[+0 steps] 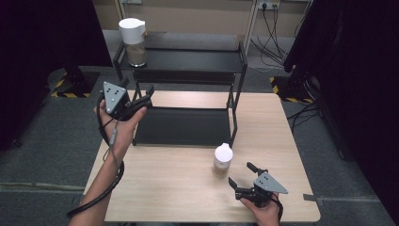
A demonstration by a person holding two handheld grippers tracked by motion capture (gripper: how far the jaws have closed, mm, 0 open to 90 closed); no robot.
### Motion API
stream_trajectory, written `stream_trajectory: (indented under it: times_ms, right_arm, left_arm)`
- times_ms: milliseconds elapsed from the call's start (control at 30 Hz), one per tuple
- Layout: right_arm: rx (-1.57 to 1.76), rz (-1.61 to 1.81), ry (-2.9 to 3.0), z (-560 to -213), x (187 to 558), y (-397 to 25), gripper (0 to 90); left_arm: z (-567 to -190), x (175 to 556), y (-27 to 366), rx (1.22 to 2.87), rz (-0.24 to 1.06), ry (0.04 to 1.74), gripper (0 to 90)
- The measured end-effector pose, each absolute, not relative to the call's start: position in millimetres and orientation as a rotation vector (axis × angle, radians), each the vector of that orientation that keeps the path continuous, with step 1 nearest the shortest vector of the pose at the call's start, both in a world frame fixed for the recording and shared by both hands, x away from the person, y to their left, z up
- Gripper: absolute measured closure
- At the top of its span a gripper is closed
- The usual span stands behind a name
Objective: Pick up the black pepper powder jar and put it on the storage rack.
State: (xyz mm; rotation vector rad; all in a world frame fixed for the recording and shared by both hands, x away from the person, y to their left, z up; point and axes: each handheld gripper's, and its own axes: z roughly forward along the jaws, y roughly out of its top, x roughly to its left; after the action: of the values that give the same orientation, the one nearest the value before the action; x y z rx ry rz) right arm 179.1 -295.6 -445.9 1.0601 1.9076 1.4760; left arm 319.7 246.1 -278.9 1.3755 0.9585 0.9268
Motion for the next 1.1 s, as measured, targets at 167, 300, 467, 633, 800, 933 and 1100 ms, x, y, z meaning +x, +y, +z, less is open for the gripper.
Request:
stream_trajectory:
  times_ms: [167, 300, 467, 633, 800, 933, 1100]
  right_arm:
    - [1.059, 1.476, 1.908, -446.0, 179.2, -295.7, 7.1]
    - [1.057, 1.476, 1.908, -446.0, 179.2, -295.7, 7.1]
    - [1.057, 1.476, 1.908, -446.1, 179.1, -295.7, 7.1]
    - [1.057, 1.476, 1.908, -446.1, 179.2, -295.7, 7.1]
    - [1.057, 1.476, 1.908, -446.0, 179.1, -295.7, 7.1]
    - [1.055, 1.477, 1.909, -446.1, 179.2, -295.9, 7.1]
    - [1.054, 1.477, 1.908, -446.2, 179.0, -295.7, 7.0]
  left_arm:
    - [-289.8, 313.4, 247.1, 1.387, 0.919, 0.956, 14.9]
    - [-298.8, 308.9, 248.1, 1.389, 0.902, 0.961, 14.8]
    - [-306.4, 304.1, 249.5, 1.395, 0.897, 0.962, 14.9]
    - [-311.6, 300.1, 250.1, 1.393, 0.895, 0.961, 14.9]
    - [-319.0, 295.7, 251.4, 1.401, 0.890, 0.965, 14.8]
    - [-326.3, 291.1, 251.6, 1.407, 0.884, 0.964, 14.9]
    - [-335.8, 284.9, 252.1, 1.402, 0.881, 0.963, 14.9]
